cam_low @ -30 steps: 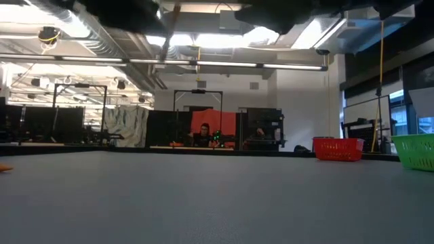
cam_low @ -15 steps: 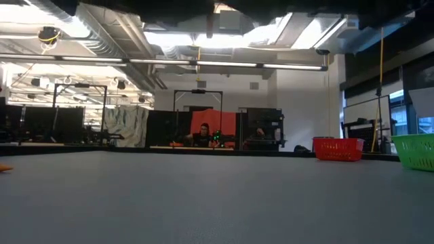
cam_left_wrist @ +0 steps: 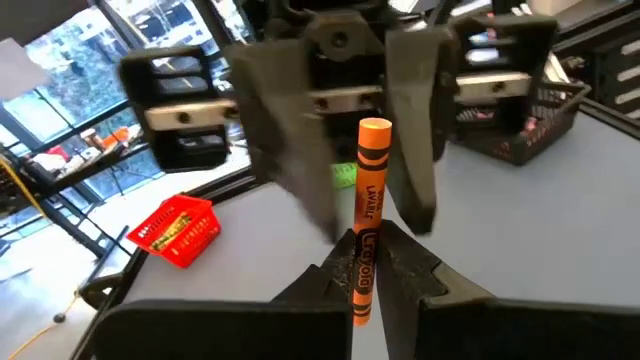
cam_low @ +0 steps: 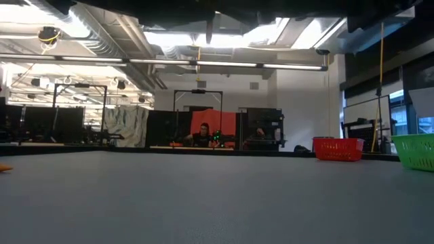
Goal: Sort crayons
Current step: Put the orange crayon into the green bin
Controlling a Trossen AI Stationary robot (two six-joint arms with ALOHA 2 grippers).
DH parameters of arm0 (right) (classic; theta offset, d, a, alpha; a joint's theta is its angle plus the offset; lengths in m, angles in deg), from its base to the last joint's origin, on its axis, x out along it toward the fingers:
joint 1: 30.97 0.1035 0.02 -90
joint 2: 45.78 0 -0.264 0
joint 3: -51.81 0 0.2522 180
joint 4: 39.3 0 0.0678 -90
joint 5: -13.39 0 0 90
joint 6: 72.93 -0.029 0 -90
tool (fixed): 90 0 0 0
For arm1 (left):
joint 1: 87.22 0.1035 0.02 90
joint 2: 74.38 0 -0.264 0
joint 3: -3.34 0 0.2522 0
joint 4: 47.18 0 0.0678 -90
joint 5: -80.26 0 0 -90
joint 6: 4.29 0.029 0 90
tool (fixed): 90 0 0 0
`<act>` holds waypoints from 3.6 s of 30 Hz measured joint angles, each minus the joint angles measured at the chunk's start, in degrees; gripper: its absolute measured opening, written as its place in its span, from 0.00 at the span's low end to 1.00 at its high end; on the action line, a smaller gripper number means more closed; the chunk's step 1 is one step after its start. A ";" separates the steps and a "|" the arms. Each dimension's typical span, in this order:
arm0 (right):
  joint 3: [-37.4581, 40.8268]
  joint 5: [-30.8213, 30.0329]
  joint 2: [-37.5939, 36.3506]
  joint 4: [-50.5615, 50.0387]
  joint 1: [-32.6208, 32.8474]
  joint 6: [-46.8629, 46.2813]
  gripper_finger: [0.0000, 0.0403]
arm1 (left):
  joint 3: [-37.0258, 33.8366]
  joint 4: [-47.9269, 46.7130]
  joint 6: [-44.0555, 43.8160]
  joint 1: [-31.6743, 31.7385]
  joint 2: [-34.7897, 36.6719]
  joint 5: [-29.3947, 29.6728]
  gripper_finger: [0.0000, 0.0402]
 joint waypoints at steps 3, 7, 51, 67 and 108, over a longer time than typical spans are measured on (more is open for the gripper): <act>0.00 -0.51 0.00 -1.15 0.00 0.18 0.09 | 0.00 -0.08 -0.22 0.04 0.00 0.07 0.03; 0.00 -0.53 0.00 -1.64 0.00 1.19 0.05 | 0.01 -1.21 -2.73 0.02 0.00 -0.04 0.03; -11.93 -9.85 -21.36 -130.39 7.95 -93.99 0.05 | 0.09 -18.65 -7.69 -2.91 6.91 5.48 0.25; 4.60 1.59 -21.24 -119.68 7.87 -102.44 0.10 | 0.09 -18.61 -7.67 -2.60 6.88 5.52 0.25; -5.62 -25.55 -14.13 -83.34 7.87 -55.98 0.49 | 4.99 -69.59 -42.66 -4.68 1.11 -26.83 0.25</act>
